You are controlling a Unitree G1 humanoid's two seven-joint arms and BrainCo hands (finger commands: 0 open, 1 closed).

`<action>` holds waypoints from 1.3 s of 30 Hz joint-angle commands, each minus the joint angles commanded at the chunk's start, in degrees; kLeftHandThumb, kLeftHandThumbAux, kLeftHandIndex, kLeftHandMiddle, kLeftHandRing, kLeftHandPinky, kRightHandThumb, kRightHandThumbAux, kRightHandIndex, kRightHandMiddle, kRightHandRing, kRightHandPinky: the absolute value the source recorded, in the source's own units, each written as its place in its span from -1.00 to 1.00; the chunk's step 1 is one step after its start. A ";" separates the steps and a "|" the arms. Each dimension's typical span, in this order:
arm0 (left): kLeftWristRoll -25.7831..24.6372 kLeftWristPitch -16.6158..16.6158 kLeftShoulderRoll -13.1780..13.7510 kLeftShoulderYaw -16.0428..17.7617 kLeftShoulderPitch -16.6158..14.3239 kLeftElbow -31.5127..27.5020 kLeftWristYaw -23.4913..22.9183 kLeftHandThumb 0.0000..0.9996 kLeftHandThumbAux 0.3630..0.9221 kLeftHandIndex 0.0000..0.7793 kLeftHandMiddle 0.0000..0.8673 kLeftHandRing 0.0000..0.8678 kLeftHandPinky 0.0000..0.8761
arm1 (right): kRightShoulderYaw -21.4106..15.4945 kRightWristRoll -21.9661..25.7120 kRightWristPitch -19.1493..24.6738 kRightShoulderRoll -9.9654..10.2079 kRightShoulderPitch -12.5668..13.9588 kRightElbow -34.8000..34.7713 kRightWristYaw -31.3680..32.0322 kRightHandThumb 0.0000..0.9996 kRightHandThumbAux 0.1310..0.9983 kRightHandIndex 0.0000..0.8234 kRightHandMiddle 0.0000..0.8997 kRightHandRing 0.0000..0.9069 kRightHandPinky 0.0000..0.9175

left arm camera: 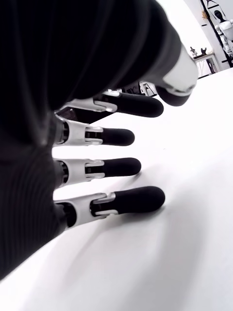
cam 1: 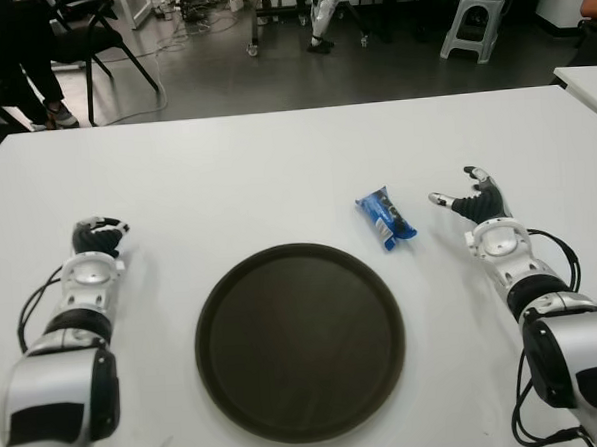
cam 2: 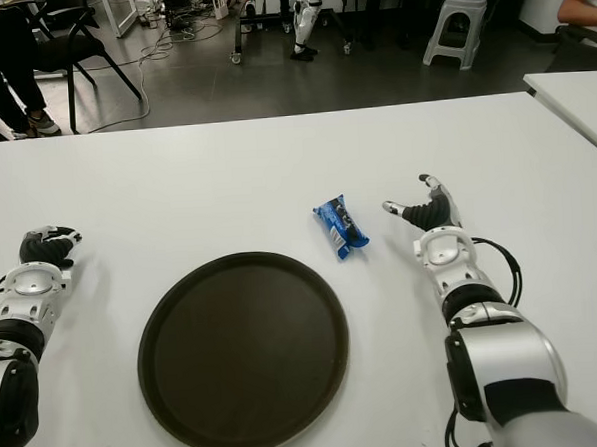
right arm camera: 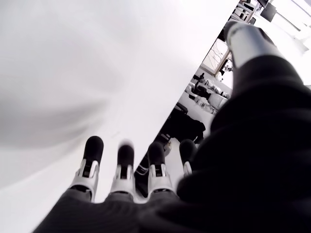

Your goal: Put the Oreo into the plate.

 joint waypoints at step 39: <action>0.25 2.13 -1.00 -0.89 -0.91 -0.16 0.88 0.36 0.29 0.02 -0.67 -0.62 -0.67 | 15.52 -12.59 11.12 -0.47 -0.96 -21.84 2.50 -0.69 0.01 -1.00 -1.00 -1.00 -1.00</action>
